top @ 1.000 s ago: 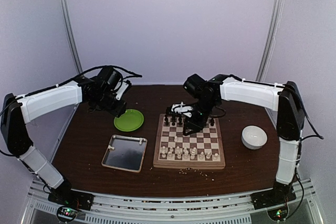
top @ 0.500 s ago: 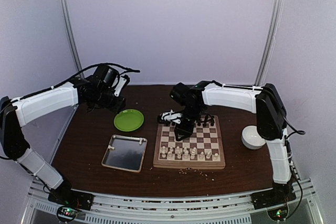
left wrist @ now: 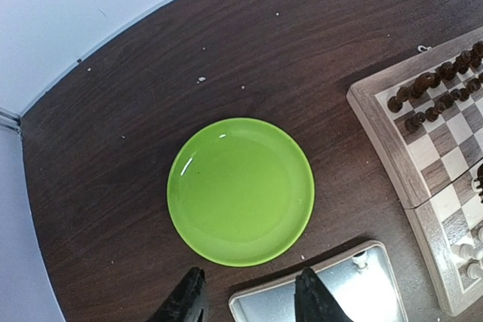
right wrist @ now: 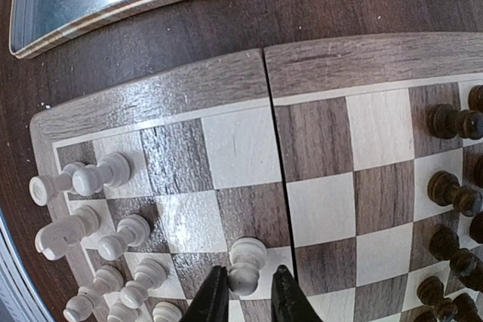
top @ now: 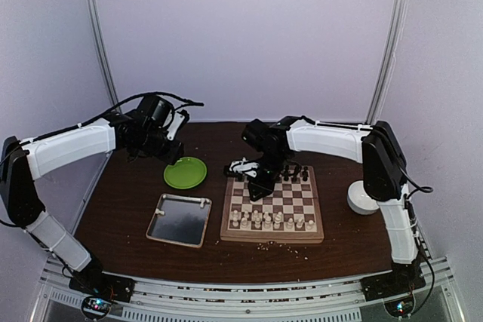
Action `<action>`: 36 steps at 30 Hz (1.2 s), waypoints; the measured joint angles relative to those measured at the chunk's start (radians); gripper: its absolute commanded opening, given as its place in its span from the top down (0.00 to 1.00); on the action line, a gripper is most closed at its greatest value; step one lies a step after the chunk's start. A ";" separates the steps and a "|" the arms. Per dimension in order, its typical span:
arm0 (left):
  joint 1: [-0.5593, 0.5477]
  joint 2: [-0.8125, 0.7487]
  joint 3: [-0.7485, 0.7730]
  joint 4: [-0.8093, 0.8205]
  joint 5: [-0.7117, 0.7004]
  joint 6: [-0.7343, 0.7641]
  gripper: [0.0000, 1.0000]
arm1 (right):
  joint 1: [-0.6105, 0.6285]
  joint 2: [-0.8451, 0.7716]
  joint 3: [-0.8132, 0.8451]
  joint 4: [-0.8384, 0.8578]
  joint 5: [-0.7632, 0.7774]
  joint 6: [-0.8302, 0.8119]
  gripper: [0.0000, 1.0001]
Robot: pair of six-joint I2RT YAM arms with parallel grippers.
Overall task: Set up the chess pieces on the board
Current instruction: Pick up the pawn from the chessboard, then place the pawn at f2.
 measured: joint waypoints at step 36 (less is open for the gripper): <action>0.000 0.061 0.003 -0.005 0.048 -0.007 0.59 | -0.153 -0.422 -0.495 0.073 -0.022 -0.003 0.95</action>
